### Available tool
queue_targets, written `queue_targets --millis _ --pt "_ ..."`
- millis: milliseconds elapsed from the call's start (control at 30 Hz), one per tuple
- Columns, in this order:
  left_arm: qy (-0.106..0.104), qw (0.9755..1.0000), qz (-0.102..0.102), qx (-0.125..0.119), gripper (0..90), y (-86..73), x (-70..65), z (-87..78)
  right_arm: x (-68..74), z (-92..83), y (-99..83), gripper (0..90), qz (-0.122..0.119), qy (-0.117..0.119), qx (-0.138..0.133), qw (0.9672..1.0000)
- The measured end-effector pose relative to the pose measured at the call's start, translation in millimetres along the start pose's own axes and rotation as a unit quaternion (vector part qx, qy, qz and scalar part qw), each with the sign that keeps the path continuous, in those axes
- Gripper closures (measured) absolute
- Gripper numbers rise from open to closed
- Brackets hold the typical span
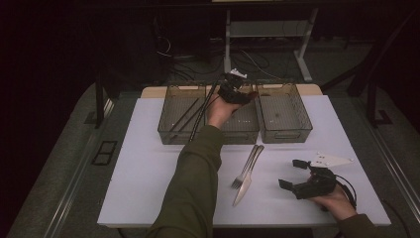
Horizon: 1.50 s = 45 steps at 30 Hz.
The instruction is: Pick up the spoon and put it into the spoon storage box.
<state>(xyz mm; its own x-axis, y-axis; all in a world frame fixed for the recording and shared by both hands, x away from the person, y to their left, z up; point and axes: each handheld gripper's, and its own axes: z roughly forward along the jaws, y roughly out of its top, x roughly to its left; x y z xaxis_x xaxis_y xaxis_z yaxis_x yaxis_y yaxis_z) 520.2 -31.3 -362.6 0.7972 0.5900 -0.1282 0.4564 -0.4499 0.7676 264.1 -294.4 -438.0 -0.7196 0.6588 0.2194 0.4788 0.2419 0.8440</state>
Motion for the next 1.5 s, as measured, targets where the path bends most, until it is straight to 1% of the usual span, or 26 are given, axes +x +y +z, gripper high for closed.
queue_targets --millis 33,67,100,167,200,233,267,300,433,467,500,533,733,833,900,933,967,1067,1133,1167,1200,1267,1300,1333,1467,1500 --pt "0.004 1.0 -0.001 0.005 78.6 -0.9 -0.1 2.1 0.0 0.0 0.0 1.5 0.0 0.0 0.0 1.0" --pt "0.01 0.9999 -0.002 0.006 74.0 -1.7 -0.6 4.5 -0.1 -0.1 0.0 1.5 -0.001 0.0 0.0 1.0" --pt "0.012 0.9999 -0.005 0.008 65.9 -2.1 -1.3 5.5 -0.2 -0.2 0.0 1.5 -0.001 0.001 -0.001 1.0" --pt "0.02 0.9997 -0.006 0.01 58.2 -2.0 -3.4 5.6 -0.2 -0.5 -0.1 1.4 -0.001 0.001 -0.001 1.0" --pt "0.023 0.9997 -0.002 0.011 55.5 -1.7 -3.6 4.8 -0.2 -0.6 -0.1 1.5 -0.001 0.001 -0.001 1.0" --pt "0.021 0.9997 -0.005 0.007 53.6 -1.4 -4.8 4.4 -0.3 -0.6 -0.1 1.5 -0.001 0.001 -0.001 1.0" --pt "0.019 0.9998 0.0 0.009 51.5 -1.0 -5.1 3.0 -0.2 -0.5 -0.1 1.5 -0.002 0.001 -0.001 1.0" --pt "0.019 0.9998 0.0 0.007 49.5 -0.7 -6.5 2.0 -0.2 -0.3 -0.1 1.4 -0.002 0.001 -0.001 1.0" --pt "0.011 0.9997 0.018 0.007 43.0 -1.7 -10.8 -7.2 -0.3 -0.1 0.0 1.4 -0.002 0.0 0.0 1.0" --pt "0.009 0.9998 0.018 0.004 41.8 -2.6 -12.3 -9.6 -0.3 0.0 0.0 1.5 -0.003 -0.001 0.0 1.0" --pt "0.006 0.9997 0.024 0.002 40.8 -3.5 -12.7 -12.5 -0.6 0.2 0.0 1.4 -0.005 -0.001 0.0 1.0" --pt "0.002 0.9997 0.023 -0.002 39.6 -4.8 -13.8 -15.0 -0.3 0.1 0.0 1.4 -0.003 -0.001 0.002 1.0" --pt "-0.011 0.9993 0.035 -0.005 32.9 -15.7 -20.6 -32.9 0.0 0.8 -0.1 1.5 -0.005 -0.001 0.004 1.0" --pt "-0.017 0.9993 0.031 -0.011 28.8 -22.5 -24.7 -42.5 0.0 1.1 -0.2 1.5 -0.005 -0.002 0.004 1.0" --pt "-0.017 0.9992 0.036 -0.009 26.3 -27.2 -26.8 -50.0 0.1 1.1 -0.1 1.4 -0.005 -0.002 0.005 1.0" --pt "-0.019 0.9992 0.033 -0.013 25.0 -30.0 -28.2 -53.0 0.2 1.2 -0.2 1.4 -0.005 -0.002 0.005 1.0" --pt "-0.021 0.9992 0.031 -0.016 23.9 -33.1 -29.6 -56.2 0.2 1.2 -0.2 1.5 -0.005 -0.002 0.005 1.0" --pt "-0.023 0.9991 0.032 -0.019 22.0 -45.4 -31.7 -65.1 0.2 1.6 -0.3 1.5 -0.005 -0.003 0.006 1.0" --pt "-0.025 0.9989 0.036 -0.016 21.2 -53.6 -32.7 -71.2 0.3 1.6 -0.3 1.5 -0.007 -0.003 0.007 0.9999" --pt "-0.024 0.9989 0.035 -0.018 20.3 -56.7 -34.4 -73.0 0.6 1.4 -0.3 1.5 -0.005 -0.003 0.008 0.9999" --pt "-0.023 0.9987 0.043 -0.016 19.6 -60.5 -35.5 -76.9 0.5 1.3 -0.3 1.4 -0.006 -0.004 0.008 0.9999" --pt "-0.022 0.9983 0.05 -0.02 18.1 -69.0 -39.7 -84.8 0.3 1.3 -0.4 1.4 -0.005 -0.005 0.008 0.9999" --pt "-0.023 0.9979 0.057 -0.019 17.5 -71.4 -40.3 -87.8 0.1 1.4 -0.4 1.4 -0.005 -0.005 0.008 0.9999" --pt "-0.023 0.9981 0.052 -0.022 16.8 -75.4 -42.9 -91.1 0.0 1.6 -0.5 1.4 -0.006 -0.005 0.008 0.9999" --pt "-0.024 0.998 0.052 -0.026 13.9 -92.9 -49.2 -104.2 0.5 2.1 -0.7 1.4 -0.006 -0.006 0.011 0.9999" --pt "-0.023 0.9979 0.052 -0.031 13.6 -97.9 -50.8 -107.1 0.5 2.1 -0.7 1.5 -0.006 -0.006 0.011 0.9999"
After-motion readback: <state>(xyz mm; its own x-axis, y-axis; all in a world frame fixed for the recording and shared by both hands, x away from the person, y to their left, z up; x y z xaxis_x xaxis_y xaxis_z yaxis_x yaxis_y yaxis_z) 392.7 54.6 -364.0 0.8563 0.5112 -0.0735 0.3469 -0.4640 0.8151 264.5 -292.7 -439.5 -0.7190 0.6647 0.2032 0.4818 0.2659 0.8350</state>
